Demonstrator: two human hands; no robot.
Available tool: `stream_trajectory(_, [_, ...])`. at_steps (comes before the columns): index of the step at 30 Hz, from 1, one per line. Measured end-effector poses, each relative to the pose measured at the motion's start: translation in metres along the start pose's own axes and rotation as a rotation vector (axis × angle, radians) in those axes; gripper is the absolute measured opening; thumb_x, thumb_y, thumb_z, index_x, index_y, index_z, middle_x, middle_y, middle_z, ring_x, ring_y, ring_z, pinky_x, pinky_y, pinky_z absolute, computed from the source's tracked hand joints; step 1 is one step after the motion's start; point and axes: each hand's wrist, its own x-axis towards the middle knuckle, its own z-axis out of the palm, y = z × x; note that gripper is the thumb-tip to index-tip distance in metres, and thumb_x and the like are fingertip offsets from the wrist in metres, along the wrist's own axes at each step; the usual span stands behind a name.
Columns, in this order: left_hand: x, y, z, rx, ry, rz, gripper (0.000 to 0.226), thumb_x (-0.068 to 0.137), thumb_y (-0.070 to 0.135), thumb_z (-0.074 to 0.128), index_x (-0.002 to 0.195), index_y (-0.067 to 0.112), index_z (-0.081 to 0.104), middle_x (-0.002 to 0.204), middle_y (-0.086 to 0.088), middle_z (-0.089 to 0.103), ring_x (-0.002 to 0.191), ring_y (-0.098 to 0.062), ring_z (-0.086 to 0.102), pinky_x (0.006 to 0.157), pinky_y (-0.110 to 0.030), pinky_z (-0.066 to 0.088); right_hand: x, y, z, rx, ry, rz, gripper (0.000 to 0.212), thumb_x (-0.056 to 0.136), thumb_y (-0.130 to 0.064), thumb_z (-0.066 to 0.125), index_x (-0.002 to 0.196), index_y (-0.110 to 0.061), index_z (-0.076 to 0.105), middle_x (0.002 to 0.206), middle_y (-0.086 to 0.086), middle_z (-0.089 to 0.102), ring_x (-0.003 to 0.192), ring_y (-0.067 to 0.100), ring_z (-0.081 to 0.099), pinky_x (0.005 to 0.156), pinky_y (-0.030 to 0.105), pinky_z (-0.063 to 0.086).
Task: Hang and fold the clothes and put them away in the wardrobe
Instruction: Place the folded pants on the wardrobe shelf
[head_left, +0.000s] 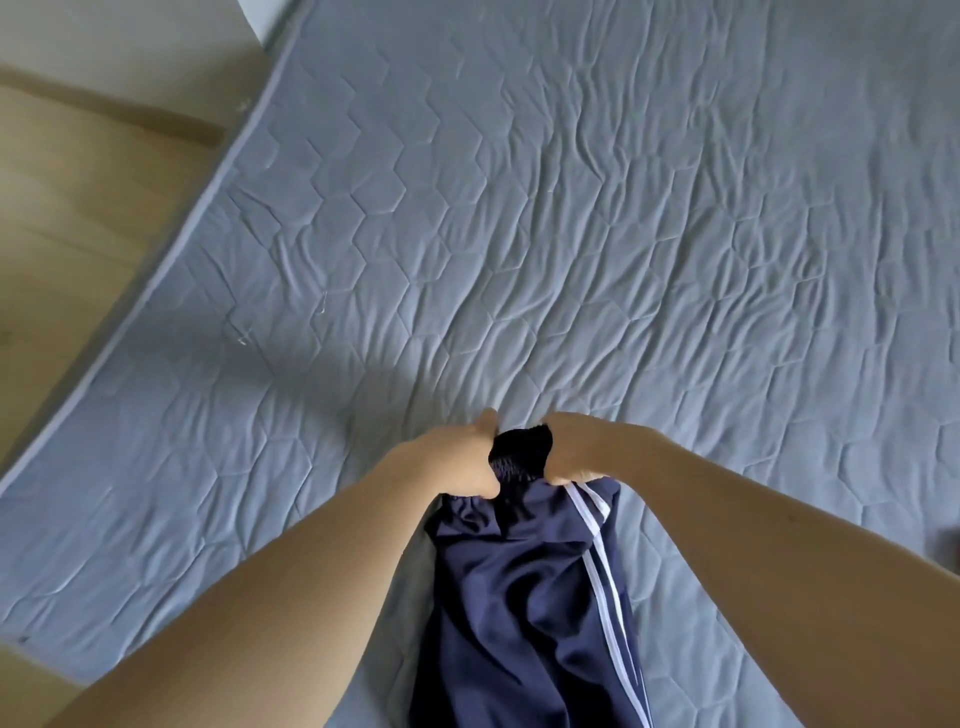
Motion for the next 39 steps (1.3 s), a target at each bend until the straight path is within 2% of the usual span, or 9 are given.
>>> stream_trajectory(3, [-0.020,0.012,-0.014,0.082,0.013,0.030,0.057,0.073,0.019,0.058,0.121,0.030,0.029,0.084,-0.008,0.061,0.066,-0.024,0.058,0.056,-0.034,0.044,-0.025,0.007,-0.006,0.120,0.049,-0.016,0.036,0.072,-0.009,0.056,0.105,-0.016,0.044,0.083,0.005,0.053,0.070,0.020,0.051,0.059,0.030,0.040])
stream_trajectory(7, [-0.067,0.047,-0.065,0.053,0.075,0.024,0.023,0.071,0.021,0.059,0.091,0.015,0.051,0.080,-0.004,0.057,0.066,-0.021,0.053,0.059,-0.030,0.040,-0.082,-0.001,-0.050,0.247,0.170,-0.082,0.044,0.075,-0.005,0.055,0.112,-0.021,0.038,0.086,0.007,0.055,0.065,0.019,0.052,0.054,0.028,0.040])
stream_trajectory(12, [-0.170,0.108,-0.169,0.227,0.451,0.139,0.023,0.067,0.020,0.063,0.080,0.016,0.044,0.074,-0.002,0.052,0.064,-0.021,0.049,0.052,-0.028,0.029,-0.195,-0.040,-0.152,0.158,0.416,-0.214,0.014,0.071,-0.009,0.064,0.075,-0.015,0.052,0.065,0.002,0.053,0.065,0.021,0.053,0.056,0.029,0.040])
stream_trajectory(16, [-0.258,0.150,-0.224,0.380,0.728,0.177,0.023,0.067,0.021,0.062,0.081,0.016,0.044,0.076,-0.002,0.052,0.070,-0.028,0.052,0.050,-0.029,0.028,-0.294,-0.068,-0.206,0.095,0.615,-0.304,0.019,0.069,-0.018,0.067,0.082,-0.021,0.054,0.073,0.006,0.064,0.066,0.022,0.062,0.062,0.034,0.052])
stream_trajectory(21, [-0.301,0.168,-0.213,0.470,0.913,0.182,0.031,0.073,0.020,0.061,0.100,0.013,0.048,0.106,-0.007,0.057,0.098,-0.030,0.057,0.069,-0.031,0.035,-0.351,-0.082,-0.205,-0.052,0.764,-0.352,0.026,0.070,-0.028,0.074,0.079,-0.027,0.049,0.081,-0.008,0.054,0.066,0.008,0.053,0.053,0.022,0.039])
stream_trajectory(24, [-0.290,0.156,-0.181,0.518,0.930,0.176,0.030,0.077,0.023,0.059,0.104,0.010,0.055,0.107,-0.007,0.052,0.100,-0.030,0.053,0.071,-0.033,0.035,-0.334,-0.072,-0.176,-0.137,0.824,-0.339,0.030,0.079,-0.029,0.068,0.101,-0.023,0.048,0.098,-0.006,0.046,0.080,0.014,0.049,0.069,0.029,0.043])
stream_trajectory(30, [-0.224,0.104,-0.046,0.537,0.581,0.094,0.027,0.080,0.024,0.057,0.106,0.014,0.061,0.109,-0.006,0.047,0.102,-0.027,0.049,0.078,-0.033,0.037,-0.241,-0.028,-0.030,-0.098,0.604,-0.222,0.032,0.083,-0.019,0.059,0.111,-0.019,0.044,0.104,-0.002,0.047,0.092,0.021,0.053,0.076,0.037,0.048])
stream_trajectory(36, [-0.196,0.070,0.094,0.307,-0.231,-0.105,0.024,0.069,0.022,0.069,0.091,0.014,0.064,0.091,-0.003,0.066,0.077,-0.024,0.063,0.069,-0.030,0.050,-0.198,-0.001,0.118,-0.103,-0.104,-0.074,0.025,0.073,-0.014,0.062,0.095,-0.020,0.051,0.082,0.004,0.059,0.075,0.020,0.055,0.063,0.028,0.042])
stream_trajectory(39, [-0.201,0.066,0.111,0.268,-0.415,-0.163,0.045,0.059,0.037,0.075,0.097,0.016,0.064,0.092,-0.001,0.067,0.079,-0.025,0.066,0.075,-0.033,0.053,-0.212,-0.002,0.129,-0.150,-0.321,0.028,0.041,0.069,-0.019,0.065,0.107,-0.027,0.054,0.067,-0.005,0.055,0.074,0.021,0.056,0.065,0.026,0.043])
